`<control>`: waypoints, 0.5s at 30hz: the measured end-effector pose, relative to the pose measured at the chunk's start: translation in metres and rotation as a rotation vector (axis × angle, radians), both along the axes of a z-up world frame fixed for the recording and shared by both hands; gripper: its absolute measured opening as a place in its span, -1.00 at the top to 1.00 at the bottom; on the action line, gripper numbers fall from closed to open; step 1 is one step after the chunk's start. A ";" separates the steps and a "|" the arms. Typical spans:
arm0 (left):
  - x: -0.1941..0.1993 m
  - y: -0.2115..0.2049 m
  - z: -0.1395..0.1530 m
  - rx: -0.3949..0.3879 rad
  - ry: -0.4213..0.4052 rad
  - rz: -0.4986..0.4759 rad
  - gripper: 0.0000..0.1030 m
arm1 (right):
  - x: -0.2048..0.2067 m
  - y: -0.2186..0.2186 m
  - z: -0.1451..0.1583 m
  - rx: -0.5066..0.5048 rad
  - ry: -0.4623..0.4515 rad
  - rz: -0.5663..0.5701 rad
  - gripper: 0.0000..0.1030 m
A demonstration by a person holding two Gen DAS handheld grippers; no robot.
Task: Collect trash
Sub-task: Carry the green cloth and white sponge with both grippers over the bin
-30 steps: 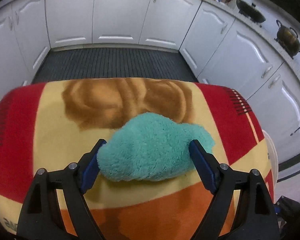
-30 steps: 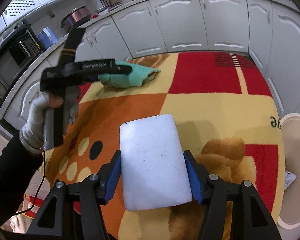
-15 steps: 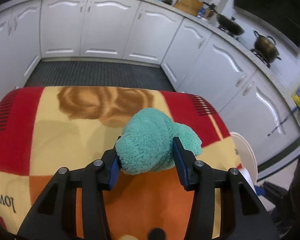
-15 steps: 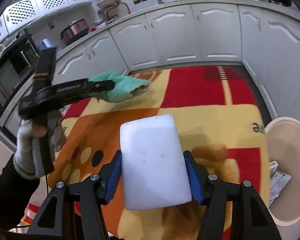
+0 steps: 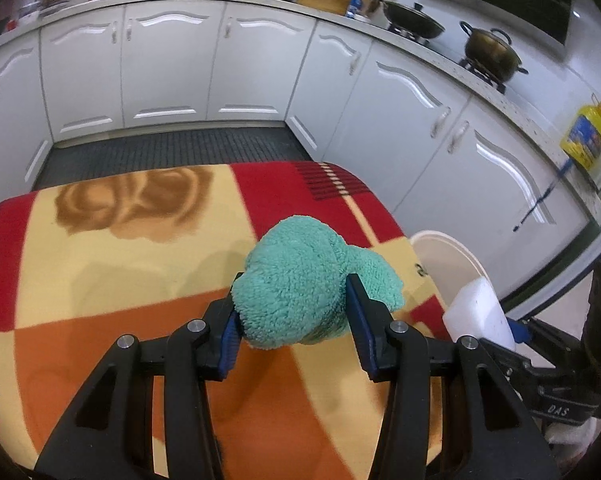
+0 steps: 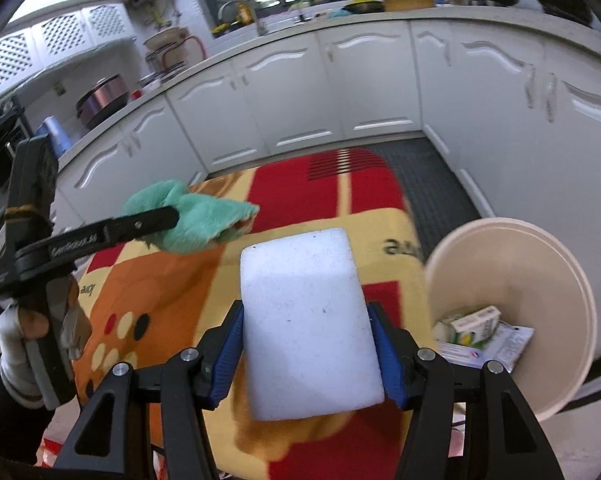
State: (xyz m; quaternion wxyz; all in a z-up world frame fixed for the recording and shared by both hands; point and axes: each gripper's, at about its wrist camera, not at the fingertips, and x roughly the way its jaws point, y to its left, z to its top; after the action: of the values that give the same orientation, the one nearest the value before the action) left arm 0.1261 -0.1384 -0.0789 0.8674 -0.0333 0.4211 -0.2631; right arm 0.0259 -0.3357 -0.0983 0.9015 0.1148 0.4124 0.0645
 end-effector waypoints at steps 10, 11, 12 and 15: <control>-0.018 -0.064 -0.003 0.034 0.004 -0.087 0.12 | -0.016 -0.059 -0.006 -0.006 0.008 -0.149 -0.12; -0.019 -0.072 -0.004 0.038 0.006 -0.099 0.12 | -0.017 -0.066 -0.007 -0.008 0.011 -0.167 -0.12; -0.020 -0.078 -0.005 0.041 0.008 -0.109 0.12 | -0.018 -0.073 -0.009 -0.009 0.015 -0.184 -0.12; -0.024 -0.104 -0.008 0.049 0.016 -0.143 0.12 | -0.022 -0.095 -0.016 -0.021 0.031 -0.241 -0.12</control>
State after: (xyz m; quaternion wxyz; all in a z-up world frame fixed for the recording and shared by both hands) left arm 0.1018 -0.2428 -0.0871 0.8435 0.0162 0.4356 -0.3139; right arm 0.0037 -0.4305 -0.1139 0.8973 0.1551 0.4103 -0.0504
